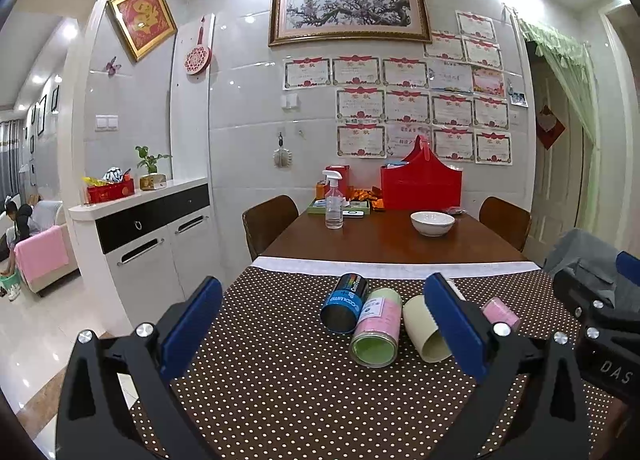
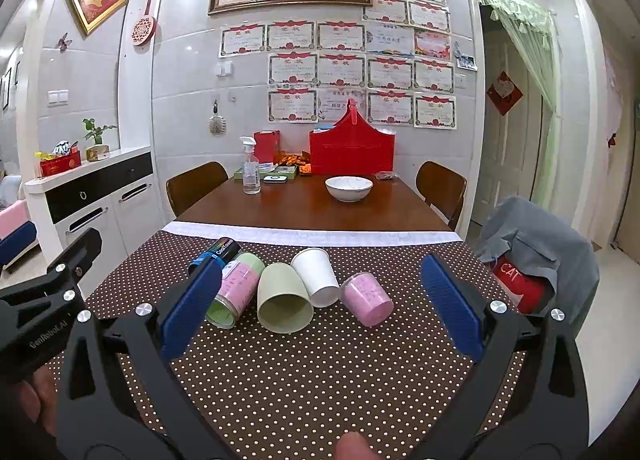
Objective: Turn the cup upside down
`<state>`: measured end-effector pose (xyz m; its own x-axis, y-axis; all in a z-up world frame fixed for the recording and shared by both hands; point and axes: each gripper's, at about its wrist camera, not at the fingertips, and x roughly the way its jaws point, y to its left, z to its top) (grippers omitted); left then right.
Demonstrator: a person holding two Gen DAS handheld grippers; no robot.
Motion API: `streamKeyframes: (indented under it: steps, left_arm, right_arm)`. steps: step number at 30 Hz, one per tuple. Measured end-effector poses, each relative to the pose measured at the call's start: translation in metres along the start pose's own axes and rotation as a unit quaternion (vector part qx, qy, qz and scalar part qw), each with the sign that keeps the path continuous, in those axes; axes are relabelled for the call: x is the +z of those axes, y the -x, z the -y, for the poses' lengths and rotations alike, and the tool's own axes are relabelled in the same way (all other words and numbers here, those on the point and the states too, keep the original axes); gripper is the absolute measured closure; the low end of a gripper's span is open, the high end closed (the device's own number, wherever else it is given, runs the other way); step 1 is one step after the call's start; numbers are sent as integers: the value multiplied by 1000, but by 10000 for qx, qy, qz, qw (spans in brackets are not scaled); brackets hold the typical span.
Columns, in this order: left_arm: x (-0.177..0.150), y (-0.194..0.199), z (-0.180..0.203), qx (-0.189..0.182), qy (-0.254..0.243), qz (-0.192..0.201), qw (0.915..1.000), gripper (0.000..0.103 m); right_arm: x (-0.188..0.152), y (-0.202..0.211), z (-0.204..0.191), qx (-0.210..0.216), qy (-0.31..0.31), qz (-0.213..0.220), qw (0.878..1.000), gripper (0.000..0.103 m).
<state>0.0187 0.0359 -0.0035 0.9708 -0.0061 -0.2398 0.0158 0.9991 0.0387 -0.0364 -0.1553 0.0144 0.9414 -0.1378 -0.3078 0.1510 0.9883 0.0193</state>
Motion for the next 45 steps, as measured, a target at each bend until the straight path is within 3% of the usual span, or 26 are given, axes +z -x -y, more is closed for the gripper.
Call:
streamKeyframes:
  steps: [14, 25, 35, 45]
  left_arm:
    - [1, -15, -1, -92, -76, -213, 9997, 4]
    - [-10, -64, -12, -77, -170, -960, 9952, 4]
    - [-23, -150, -7, -292, -462, -1874, 9808, 4]
    - [-20, -271, 0, -415, -634, -2763, 9581, 4]
  right_arm:
    - [2, -6, -1, -8, 51, -53, 10000, 6]
    - [3, -37, 11, 50, 37, -373, 9993, 6]
    - [-12, -85, 28, 67, 19, -967, 9953, 6]
    - [-17, -146, 34, 51, 35, -1474, 9891, 6]
